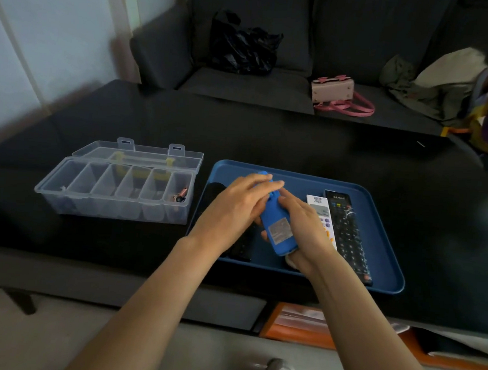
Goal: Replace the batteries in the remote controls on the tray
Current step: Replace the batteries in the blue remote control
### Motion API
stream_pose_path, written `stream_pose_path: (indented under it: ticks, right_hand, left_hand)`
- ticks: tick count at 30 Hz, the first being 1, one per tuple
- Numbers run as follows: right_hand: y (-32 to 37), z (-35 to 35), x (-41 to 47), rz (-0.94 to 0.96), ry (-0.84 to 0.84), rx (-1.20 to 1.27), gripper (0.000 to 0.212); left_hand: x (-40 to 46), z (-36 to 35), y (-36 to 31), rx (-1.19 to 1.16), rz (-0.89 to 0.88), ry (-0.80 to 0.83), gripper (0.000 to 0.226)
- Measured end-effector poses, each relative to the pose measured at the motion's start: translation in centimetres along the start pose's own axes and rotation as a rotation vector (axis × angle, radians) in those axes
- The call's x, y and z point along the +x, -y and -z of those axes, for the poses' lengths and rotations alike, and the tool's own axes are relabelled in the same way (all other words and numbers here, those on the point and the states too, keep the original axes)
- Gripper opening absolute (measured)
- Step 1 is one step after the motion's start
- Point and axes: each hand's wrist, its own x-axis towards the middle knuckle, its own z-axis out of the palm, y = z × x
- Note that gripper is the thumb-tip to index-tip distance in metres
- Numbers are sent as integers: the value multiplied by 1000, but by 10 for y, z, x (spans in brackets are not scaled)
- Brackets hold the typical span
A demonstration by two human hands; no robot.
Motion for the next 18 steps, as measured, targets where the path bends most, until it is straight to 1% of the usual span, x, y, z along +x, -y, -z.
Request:
stream_pose_path:
  ticks: [2, 3, 6, 8, 10, 12, 14, 18]
  right_hand:
    - [1, 3, -1, 1, 5, 5, 32]
    - [2, 5, -2, 1, 5, 5, 32]
    - [4, 13, -4, -12, -3, 31, 32]
    - [5, 18, -5, -14, -13, 25, 32]
    - [5, 20, -5, 5, -50, 9, 31]
    - [5, 20, -3, 30, -91, 13, 31]
    - [5, 19, -2, 42, -102, 46, 30]
    - [6, 16, -2, 36, -64, 88, 31]
  left_hand:
    - [1, -2, -1, -31, -7, -1, 34]
    - [3, -3, -2, -74, 19, -25, 29]
    - [6, -4, -5, -215, 151, -149, 11]
    - [6, -5, -6, -327, 244, -214, 7]
    - [6, -7, -6, -390, 330, -228, 8]
    - [4, -11, -1, -387, 401, -183, 10]
    - [1, -15, 2, -361, 436, -80, 10]
    - [-6, -22, 6, -189, 346, 156, 10]
